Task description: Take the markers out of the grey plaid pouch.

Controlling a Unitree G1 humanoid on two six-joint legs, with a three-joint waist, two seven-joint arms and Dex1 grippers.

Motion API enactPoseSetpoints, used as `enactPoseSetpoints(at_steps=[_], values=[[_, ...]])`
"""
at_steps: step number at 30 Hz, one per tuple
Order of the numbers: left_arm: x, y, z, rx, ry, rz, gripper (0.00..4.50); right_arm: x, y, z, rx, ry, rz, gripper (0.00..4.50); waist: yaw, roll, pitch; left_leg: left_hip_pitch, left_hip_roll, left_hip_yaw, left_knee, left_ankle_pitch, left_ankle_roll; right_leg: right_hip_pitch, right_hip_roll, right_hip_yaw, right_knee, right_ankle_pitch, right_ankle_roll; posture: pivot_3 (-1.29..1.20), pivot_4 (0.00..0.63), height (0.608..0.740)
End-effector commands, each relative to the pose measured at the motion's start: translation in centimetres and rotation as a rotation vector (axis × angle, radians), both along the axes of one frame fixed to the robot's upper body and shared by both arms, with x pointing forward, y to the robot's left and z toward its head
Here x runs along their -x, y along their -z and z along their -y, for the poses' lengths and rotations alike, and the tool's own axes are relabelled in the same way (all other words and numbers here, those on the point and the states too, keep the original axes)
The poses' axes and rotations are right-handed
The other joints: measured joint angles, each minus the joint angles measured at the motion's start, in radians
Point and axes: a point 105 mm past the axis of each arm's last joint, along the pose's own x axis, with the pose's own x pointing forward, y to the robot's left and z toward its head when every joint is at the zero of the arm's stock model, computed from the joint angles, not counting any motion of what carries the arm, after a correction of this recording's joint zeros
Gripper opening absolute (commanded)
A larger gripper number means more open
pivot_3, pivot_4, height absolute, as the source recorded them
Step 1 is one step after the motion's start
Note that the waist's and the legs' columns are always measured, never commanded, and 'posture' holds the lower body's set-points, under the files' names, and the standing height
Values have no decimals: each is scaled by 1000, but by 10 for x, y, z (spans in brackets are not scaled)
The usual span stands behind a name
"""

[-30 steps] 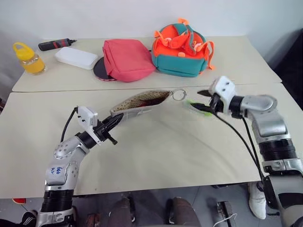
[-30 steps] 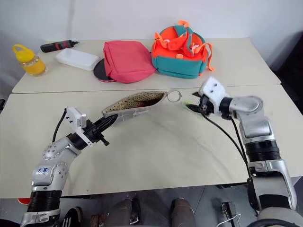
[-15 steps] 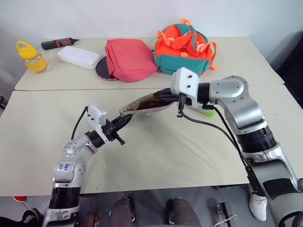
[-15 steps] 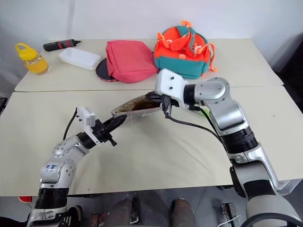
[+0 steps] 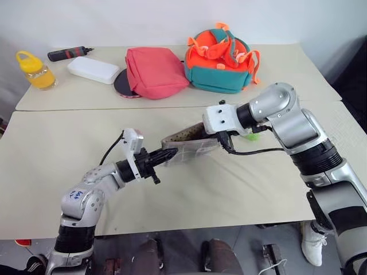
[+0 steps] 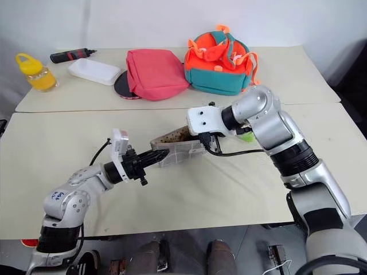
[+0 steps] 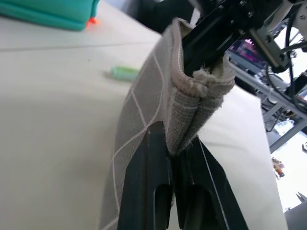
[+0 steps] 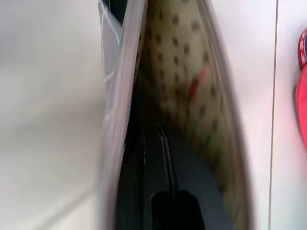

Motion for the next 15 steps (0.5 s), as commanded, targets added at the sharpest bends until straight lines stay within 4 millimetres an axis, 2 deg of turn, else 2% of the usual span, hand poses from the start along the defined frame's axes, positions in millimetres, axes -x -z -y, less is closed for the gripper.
enactPoseSetpoints(at_steps=[1, 5, 8, 11, 13, 15], values=[[-3, 9, -4, -26, -30, -7, 0, -4, 18, -9, 20, -4, 29, 11, 0, 0, 0, 0, 0, 0, 0, 0, 0, 0, 0, 0, 0, 0, 0, 0, 150, 740], [-9, 19, -14, -63, -85, -11, 0, -16, 38, -10, 58, 16, 72, 11, -2, 0, 0, 0, 0, 0, 0, 0, 0, -1, 0, 0, 0, 0, 0, 0, 150, 740], [-8, 24, -15, -95, -85, -2, 0, -20, 36, -12, 37, 30, 71, 11, -4, 0, 0, 0, 0, 0, 0, 0, 0, 0, 0, 0, 0, 0, 0, 0, 150, 740], [-6, 23, -12, -89, -75, 5, 0, -16, 30, -11, 20, 24, 35, 612, -5, 0, 0, 1, 0, 0, 0, 0, 0, 0, 0, 0, 1, 0, 0, 0, 150, 740], [-3, 21, -8, -82, -54, 10, 0, -5, 30, -5, 22, 20, -42, 1230, -4, 0, 0, 1, 0, 0, 0, 0, 0, 0, 0, 0, 1, 0, 0, 0, 150, 740], [0, 21, -5, -82, -44, 17, 0, 0, 25, -4, 21, 7, -50, 1978, -1, 0, 0, 1, 0, 0, 0, 0, 0, 0, 0, 0, 1, 0, 0, 0, 150, 740]])
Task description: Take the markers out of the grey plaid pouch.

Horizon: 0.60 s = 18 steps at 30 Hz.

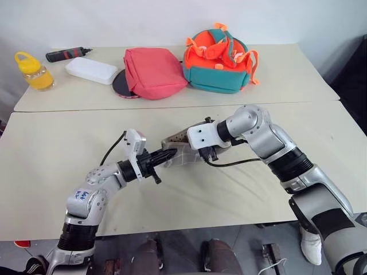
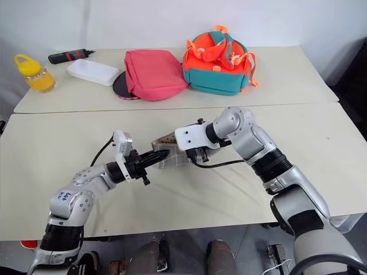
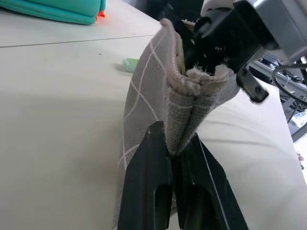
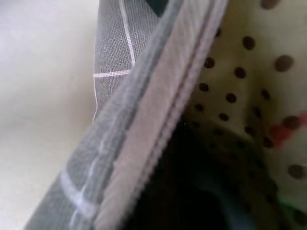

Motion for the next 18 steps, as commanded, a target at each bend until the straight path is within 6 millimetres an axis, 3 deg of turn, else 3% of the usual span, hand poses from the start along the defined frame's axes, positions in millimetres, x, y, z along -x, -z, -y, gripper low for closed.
enactPoseSetpoints(at_steps=[1, 3, 8, 12, 15, 18], values=[[5, 4, -2, -15, -3, -5, 0, 8, -13, 5, -11, -20, 4, 2270, 1, 0, 0, 0, 0, 0, 0, 0, 0, 0, 0, 0, 0, 0, 0, 0, 150, 740], [6, 4, -1, -18, 1, 0, 0, 10, -12, 5, 0, -21, 5, 2940, 0, 0, 0, 0, 0, 0, 0, 0, 0, 0, 0, 0, 0, 0, 0, 0, 150, 740], [8, 6, -2, -18, -2, -2, 0, 5, 8, 1, 18, -16, 25, 2940, 1, 0, 0, 0, 0, 0, 0, 0, 0, 0, 0, 0, 0, 0, 0, 0, 150, 740], [8, 8, -3, -22, -9, -5, 0, 0, 11, -2, 15, -20, 57, 2940, -1, 0, 0, 0, 0, 0, 0, 0, 0, 0, 0, 0, 0, 0, 0, 0, 150, 740], [9, 7, -2, -19, -9, -3, 0, -5, 14, -2, 22, -21, 78, 2309, 0, 0, 0, 0, 0, 0, 0, 0, 0, 0, 0, 0, 0, 0, 0, 0, 150, 740], [8, 7, -3, -22, -11, 1, 0, -9, 17, -4, 14, -22, 102, 1300, -1, 0, 0, 0, 0, 0, 0, 0, 0, 0, 0, 0, 0, 0, 0, 0, 150, 740]])
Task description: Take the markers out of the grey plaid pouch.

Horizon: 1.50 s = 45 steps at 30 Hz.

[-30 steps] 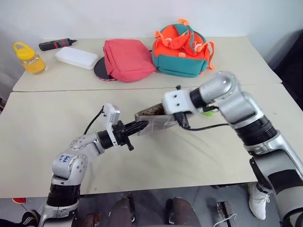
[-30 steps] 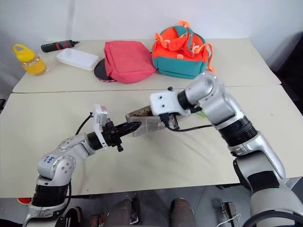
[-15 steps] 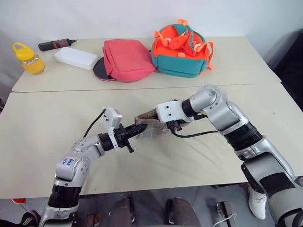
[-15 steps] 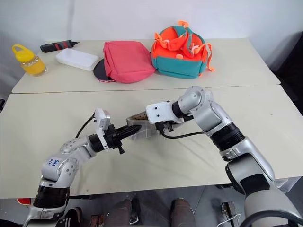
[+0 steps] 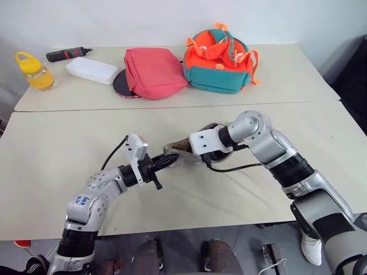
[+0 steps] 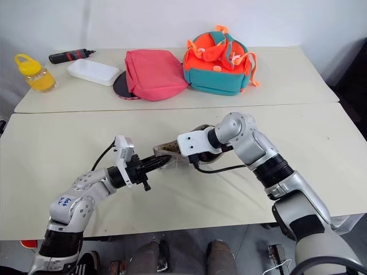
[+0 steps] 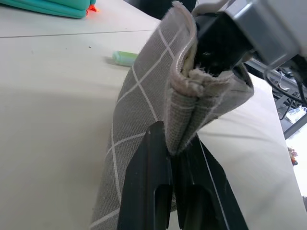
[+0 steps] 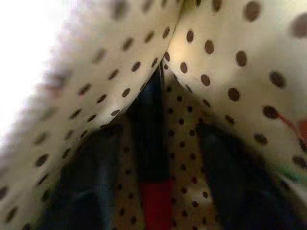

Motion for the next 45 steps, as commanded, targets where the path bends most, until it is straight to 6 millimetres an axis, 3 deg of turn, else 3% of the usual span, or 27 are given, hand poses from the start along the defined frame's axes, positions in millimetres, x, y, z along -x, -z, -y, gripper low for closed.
enactPoseSetpoints(at_steps=[1, 9, 11, 14, 22, 27, 32, 36, 42, 45], values=[[1, 2, -4, -20, -18, 4, 0, -5, 0, -2, 1, -6, 46, 979, 0, 0, 0, 0, 0, 0, 0, 0, 0, 0, 0, 0, 0, 0, 0, 0, 150, 740], [1, 2, -5, -26, -20, 6, 0, -8, 10, 1, 23, 2, 43, 979, -2, 0, 0, 0, 0, 0, 1, 0, 0, 0, 0, 0, 1, 0, 0, 0, 150, 740], [0, 2, -5, -26, -24, 9, 0, -7, 8, 2, 23, -1, 39, 648, -2, 0, 0, 0, 0, 0, 1, 0, 0, 0, 0, 0, 1, 0, 0, 0, 150, 740], [-2, 1, -7, -32, -40, 18, 0, -6, -2, 3, 8, -4, 61, 20, -2, 0, 0, 1, 0, 0, 1, 0, 0, 1, 0, 1, 1, 0, 0, 0, 150, 740], [-18, -5, -18, -43, -131, 89, 0, 12, -42, 5, -87, -30, 51, 20, 5, 0, 0, -1, 0, 0, 0, 0, 0, 0, 0, 0, -1, 0, 0, 0, 150, 740], [-20, -4, -16, -53, -128, 104, 0, 8, -64, 8, -158, 2, 93, 20, 5, 0, 0, -1, 0, 0, 0, 0, 0, 0, 0, 0, -1, 0, 0, 0, 150, 740], [-18, -13, -8, -22, -99, 160, 0, 6, -52, 6, -212, 46, 8, 20, 4, 0, 0, -1, 0, 0, -1, 0, 0, 0, 0, 0, -1, 0, 0, 0, 150, 740], [-15, -20, -2, 31, -83, 165, 0, -1, -27, 14, -107, 62, 49, 20, 5, 0, 0, -1, 0, 0, 0, 0, 0, 0, 0, 0, -1, 0, 0, 0, 150, 740], [-19, -31, -2, 135, -111, 124, 0, 10, -8, 0, -111, 21, -10, 20, 5, 0, 0, -1, 0, 0, 0, 0, 0, 0, 0, 0, -1, 0, 0, 0, 150, 740], [-17, -24, -1, 117, -104, 95, 0, 14, -2, 0, -74, 0, -18, 579, 3, 0, 0, -1, 0, 0, 0, 0, 0, 0, 0, 0, -1, 0, 0, 0, 150, 740]])
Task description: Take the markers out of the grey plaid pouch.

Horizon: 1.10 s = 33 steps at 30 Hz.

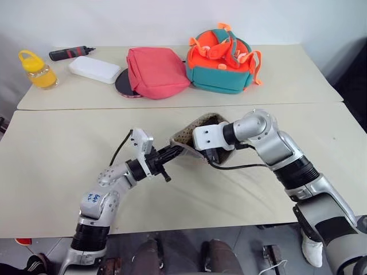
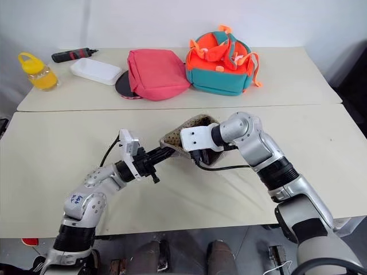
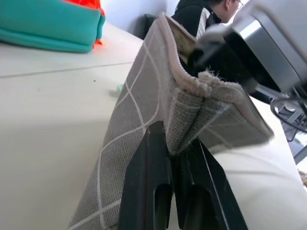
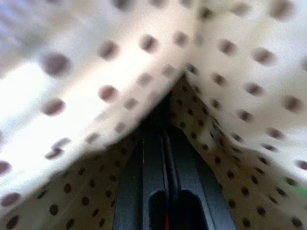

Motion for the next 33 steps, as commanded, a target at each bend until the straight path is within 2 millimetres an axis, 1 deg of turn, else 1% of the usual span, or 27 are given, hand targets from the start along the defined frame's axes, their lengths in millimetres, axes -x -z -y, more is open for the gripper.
enactPoseSetpoints(at_steps=[1, 3, 10, 12, 14, 15, 18, 22, 24, 28, 31, 33], values=[[-3, -9, -15, 21, -57, 19, 0, 6, 1, -1, 37, -40, 18, 944, -1, 0, 0, 0, 0, 0, 0, 0, 0, 0, 0, 0, 0, 0, 0, 0, 150, 740], [-3, -8, -15, 20, -55, 12, 0, 4, -1, 0, 42, -35, 37, 1525, 0, 0, 0, 0, 0, 0, 0, 0, 0, 0, 0, 0, 0, 0, 0, 0, 150, 740], [-5, -11, -16, 54, -67, 2, 0, 10, -8, 5, 79, -90, 73, 1525, 2, 0, 0, 0, 0, 0, 0, 0, 0, 0, 0, 0, 0, 0, 0, 0, 150, 740], [-6, -11, -16, 42, -69, 12, 0, 10, -13, 3, 71, -117, 116, 1525, 1, 0, 0, 0, 0, 0, 0, 0, 0, 0, 0, 0, 0, 0, 0, 0, 150, 740], [-7, -11, -16, 47, -74, 13, 0, 10, -14, 1, 64, -136, 114, 1525, 1, 0, 0, 0, 0, 0, 0, 0, 0, 0, 0, 0, 0, 0, 0, 0, 150, 740], [-7, -11, -16, 43, -75, 16, 0, 7, -18, -1, 40, -137, 126, 1525, 0, 0, 0, 0, 0, 0, 0, 0, 0, 0, 0, 0, 0, 0, 0, 0, 150, 740], [-6, -10, -16, 25, -72, 23, 0, 4, -23, -2, 18, -117, 110, 2072, -1, 0, 0, 0, 0, 0, 0, 0, 0, 0, 0, 0, 0, 0, 0, 0, 150, 740], [-5, -10, -15, 27, -70, 24, 0, 2, -21, 2, 43, -107, 114, 3430, 1, 0, 0, 0, 0, 0, 0, 0, 0, 0, 0, 0, 0, 0, 0, 0, 150, 740], [-5, -10, -14, 29, -70, 24, 0, 1, -24, 1, 44, -127, 158, 4122, 1, 0, 0, 0, 0, 0, 0, 0, 0, 0, 0, 0, 0, 0, 0, 0, 150, 740], [-6, -9, -13, 27, -72, 26, 0, 5, -30, -2, 35, -177, 195, 4122, 1, 0, 0, 0, 0, 0, 0, 0, 0, 0, 0, 0, 0, 0, 0, 0, 150, 740], [-4, -9, -13, 16, -66, 36, 0, 6, -35, -5, 31, -222, 255, 4122, 1, 0, 0, 0, 0, 0, 0, 0, 0, 0, 0, 0, 0, 0, 0, 0, 150, 740], [-2, -7, -11, -26, -55, 60, 0, 6, -38, -4, 30, -237, 272, 4122, 0, 0, 0, 0, 0, 0, 0, 0, 0, 0, 0, 0, 0, 0, 0, 0, 150, 740]])
